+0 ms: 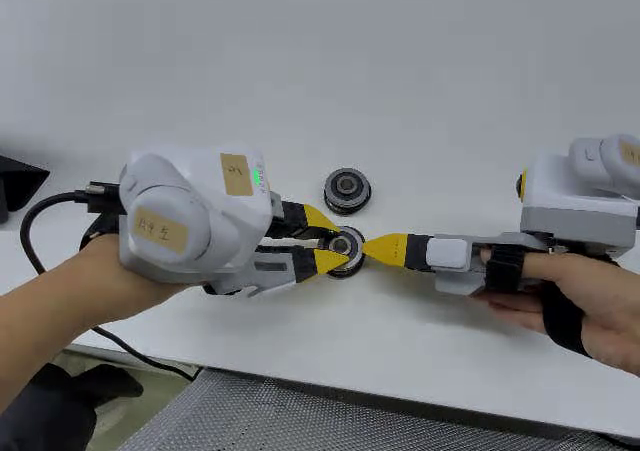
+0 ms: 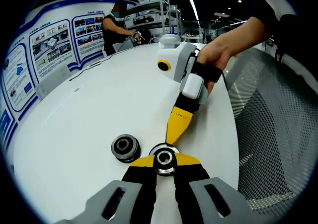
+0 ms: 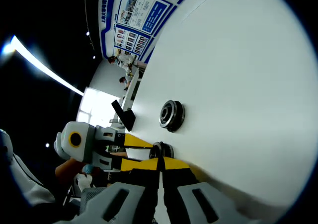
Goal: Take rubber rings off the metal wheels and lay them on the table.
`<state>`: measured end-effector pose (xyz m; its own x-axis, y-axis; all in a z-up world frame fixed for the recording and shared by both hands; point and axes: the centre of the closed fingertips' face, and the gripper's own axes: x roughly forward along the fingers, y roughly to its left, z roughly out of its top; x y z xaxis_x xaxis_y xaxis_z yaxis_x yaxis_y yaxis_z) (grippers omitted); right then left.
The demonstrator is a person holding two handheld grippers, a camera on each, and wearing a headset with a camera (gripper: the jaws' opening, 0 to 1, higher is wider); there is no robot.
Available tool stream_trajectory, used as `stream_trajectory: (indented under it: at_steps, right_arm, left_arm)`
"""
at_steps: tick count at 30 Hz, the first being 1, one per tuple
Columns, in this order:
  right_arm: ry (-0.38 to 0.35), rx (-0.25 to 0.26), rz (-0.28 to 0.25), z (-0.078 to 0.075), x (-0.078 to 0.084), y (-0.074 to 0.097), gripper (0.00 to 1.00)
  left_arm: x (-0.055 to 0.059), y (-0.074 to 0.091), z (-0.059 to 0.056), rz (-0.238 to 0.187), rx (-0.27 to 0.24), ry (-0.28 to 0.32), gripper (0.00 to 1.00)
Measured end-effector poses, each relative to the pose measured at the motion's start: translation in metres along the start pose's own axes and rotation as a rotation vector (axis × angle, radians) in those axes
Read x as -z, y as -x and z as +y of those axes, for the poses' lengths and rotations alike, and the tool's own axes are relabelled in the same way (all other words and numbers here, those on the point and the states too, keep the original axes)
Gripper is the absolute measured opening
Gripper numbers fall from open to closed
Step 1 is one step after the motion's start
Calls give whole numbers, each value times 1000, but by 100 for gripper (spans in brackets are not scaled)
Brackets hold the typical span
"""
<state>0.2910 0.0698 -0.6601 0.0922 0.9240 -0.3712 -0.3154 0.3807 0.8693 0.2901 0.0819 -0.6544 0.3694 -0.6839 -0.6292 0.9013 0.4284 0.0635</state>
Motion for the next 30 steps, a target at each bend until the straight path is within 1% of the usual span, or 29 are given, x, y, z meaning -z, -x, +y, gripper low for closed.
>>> stream_trajectory:
  at_steps: [10, 15, 24, 30]
  right_arm:
    - [-16, 41, 8, 1, 0, 1, 1]
    - [9, 55, -1, 3, -1, 2, 1]
    - [38, 55, 1, 7, 0, 0, 0]
    - [43, 46, 5, 10, 1, -1, 0]
  left_arm:
    - [0, 0, 0, 5, -4, 4, 12]
    - [0, 0, 0, 4, -7, 5, 12]
    - [0, 0, 0, 3, -6, 4, 12]
    - [0, 0, 0, 2, -6, 4, 12]
